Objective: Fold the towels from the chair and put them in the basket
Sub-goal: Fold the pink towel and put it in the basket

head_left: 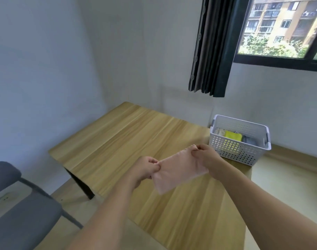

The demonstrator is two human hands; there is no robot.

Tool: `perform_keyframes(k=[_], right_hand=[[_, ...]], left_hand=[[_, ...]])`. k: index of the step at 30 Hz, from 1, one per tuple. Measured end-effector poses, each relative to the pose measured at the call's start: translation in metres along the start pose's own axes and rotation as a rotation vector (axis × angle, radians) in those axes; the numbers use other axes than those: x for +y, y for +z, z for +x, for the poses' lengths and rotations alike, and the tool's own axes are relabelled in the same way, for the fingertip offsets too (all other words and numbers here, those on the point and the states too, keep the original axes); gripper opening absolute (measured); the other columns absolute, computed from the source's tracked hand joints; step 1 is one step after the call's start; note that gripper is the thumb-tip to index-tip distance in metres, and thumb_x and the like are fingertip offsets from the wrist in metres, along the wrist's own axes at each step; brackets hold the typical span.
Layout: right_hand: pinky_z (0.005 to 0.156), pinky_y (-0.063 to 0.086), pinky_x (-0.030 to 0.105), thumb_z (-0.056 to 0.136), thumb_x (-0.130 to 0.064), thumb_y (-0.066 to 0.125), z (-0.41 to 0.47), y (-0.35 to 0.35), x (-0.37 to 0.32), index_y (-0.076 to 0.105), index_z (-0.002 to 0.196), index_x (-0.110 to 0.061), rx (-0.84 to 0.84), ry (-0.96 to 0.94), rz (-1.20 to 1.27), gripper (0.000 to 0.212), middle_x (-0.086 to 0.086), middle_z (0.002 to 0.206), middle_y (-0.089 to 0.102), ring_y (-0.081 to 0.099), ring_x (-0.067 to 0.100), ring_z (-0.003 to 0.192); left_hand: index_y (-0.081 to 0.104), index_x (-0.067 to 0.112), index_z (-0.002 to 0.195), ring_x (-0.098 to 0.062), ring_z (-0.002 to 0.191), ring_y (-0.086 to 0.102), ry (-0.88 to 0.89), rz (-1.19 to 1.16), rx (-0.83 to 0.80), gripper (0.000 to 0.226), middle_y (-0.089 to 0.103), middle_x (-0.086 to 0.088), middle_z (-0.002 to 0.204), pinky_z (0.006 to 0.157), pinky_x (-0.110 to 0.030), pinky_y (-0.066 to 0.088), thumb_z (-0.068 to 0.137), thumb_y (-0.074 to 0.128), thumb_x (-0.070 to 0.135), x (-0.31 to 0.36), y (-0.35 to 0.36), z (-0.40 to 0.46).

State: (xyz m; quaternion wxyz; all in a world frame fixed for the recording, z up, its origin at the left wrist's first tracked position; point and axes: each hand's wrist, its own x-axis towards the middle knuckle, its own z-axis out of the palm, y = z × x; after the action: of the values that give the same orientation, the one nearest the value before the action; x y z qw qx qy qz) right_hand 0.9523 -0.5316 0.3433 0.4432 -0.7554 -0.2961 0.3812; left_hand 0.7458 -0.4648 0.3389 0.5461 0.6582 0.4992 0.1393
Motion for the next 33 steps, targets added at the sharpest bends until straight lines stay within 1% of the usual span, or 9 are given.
perform_keyframes(k=[3,7,10,14,17,20,22,25,33], right_hand=[[0.071,0.044,0.029,0.09,-0.018,0.057,0.027,-0.046,0.016,0.063,0.088,-0.018,0.021,-0.015,-0.02,0.007,0.003,0.083,0.062,0.057,0.022,0.084],[0.061,0.04,0.025,0.091,-0.015,0.055,0.077,-0.108,0.02,0.063,0.087,-0.016,0.002,-0.087,-0.065,0.009,-0.001,0.074,0.058,0.053,0.018,0.077],[0.073,0.043,0.027,0.092,-0.017,0.053,0.112,-0.152,0.015,0.065,0.099,-0.016,-0.025,-0.146,-0.136,0.014,0.001,0.086,0.061,0.055,0.019,0.085],[0.08,0.042,0.029,0.09,-0.015,0.05,0.149,-0.202,0.001,0.066,0.093,-0.021,-0.069,-0.226,-0.202,0.018,0.003,0.093,0.064,0.058,0.025,0.096],[0.077,0.039,0.027,0.091,-0.008,0.048,0.177,-0.235,-0.014,0.068,0.093,-0.009,-0.027,-0.329,-0.237,0.02,0.014,0.094,0.067,0.055,0.021,0.089],[0.082,0.042,0.029,0.091,-0.008,0.048,0.214,-0.266,-0.019,0.069,0.098,-0.011,0.041,-0.395,-0.276,0.022,0.011,0.1,0.069,0.059,0.025,0.095],[0.082,0.044,0.028,0.088,-0.008,0.048,0.246,-0.283,-0.019,0.068,0.093,-0.018,0.043,-0.417,-0.313,0.023,0.007,0.097,0.07,0.06,0.025,0.094],[0.079,0.046,0.029,0.087,-0.011,0.048,0.301,-0.303,-0.015,0.067,0.093,-0.02,0.024,-0.436,-0.403,0.022,0.006,0.096,0.07,0.061,0.027,0.094],[0.064,0.039,0.028,0.09,-0.018,0.043,0.44,-0.292,0.021,0.063,0.096,-0.015,-0.209,-0.456,-0.597,0.021,0.007,0.092,0.066,0.056,0.026,0.082]], left_hand=[[0.063,0.012,0.082,-0.017,0.07,0.056,-0.004,0.0,-0.013,0.012,0.062,-0.004,0.075,0.063,-0.028,0.045,0.091,0.056,0.008,0.021,0.048,0.018],[0.062,0.011,0.086,-0.016,0.067,0.056,0.003,-0.018,0.024,0.01,0.062,-0.003,0.077,0.06,-0.027,0.046,0.091,0.055,0.008,0.057,0.112,0.048],[0.06,0.011,0.088,-0.014,0.063,0.053,0.003,-0.023,0.078,0.009,0.06,-0.003,0.077,0.053,-0.023,0.043,0.092,0.053,0.007,0.087,0.152,0.067],[0.046,0.031,0.103,-0.016,0.068,0.053,0.074,0.027,0.119,0.019,0.059,-0.003,0.089,0.058,-0.026,0.042,0.091,0.05,0.018,0.128,0.199,0.081],[0.039,0.039,0.109,-0.015,0.069,0.052,0.202,0.116,0.12,0.021,0.057,0.0,0.089,0.057,-0.023,0.039,0.097,0.042,0.022,0.161,0.224,0.097],[0.045,0.039,0.099,-0.004,0.057,0.047,0.325,0.262,0.108,0.023,0.054,0.005,0.085,0.048,-0.012,0.035,0.096,0.037,0.018,0.19,0.245,0.127],[0.052,0.037,0.088,-0.013,0.075,0.056,0.339,0.327,0.136,0.025,0.054,0.0,0.093,0.065,-0.019,0.047,0.088,0.037,0.017,0.201,0.258,0.159],[0.06,0.029,0.092,-0.021,0.089,0.058,0.267,0.461,0.178,0.028,0.052,0.0,0.098,0.083,-0.036,0.05,0.085,0.039,0.012,0.216,0.279,0.21],[0.057,0.016,0.105,-0.03,0.107,0.053,-0.112,0.731,0.308,0.03,0.055,-0.008,0.112,0.088,-0.038,0.044,0.084,0.038,0.006,0.219,0.335,0.342]])
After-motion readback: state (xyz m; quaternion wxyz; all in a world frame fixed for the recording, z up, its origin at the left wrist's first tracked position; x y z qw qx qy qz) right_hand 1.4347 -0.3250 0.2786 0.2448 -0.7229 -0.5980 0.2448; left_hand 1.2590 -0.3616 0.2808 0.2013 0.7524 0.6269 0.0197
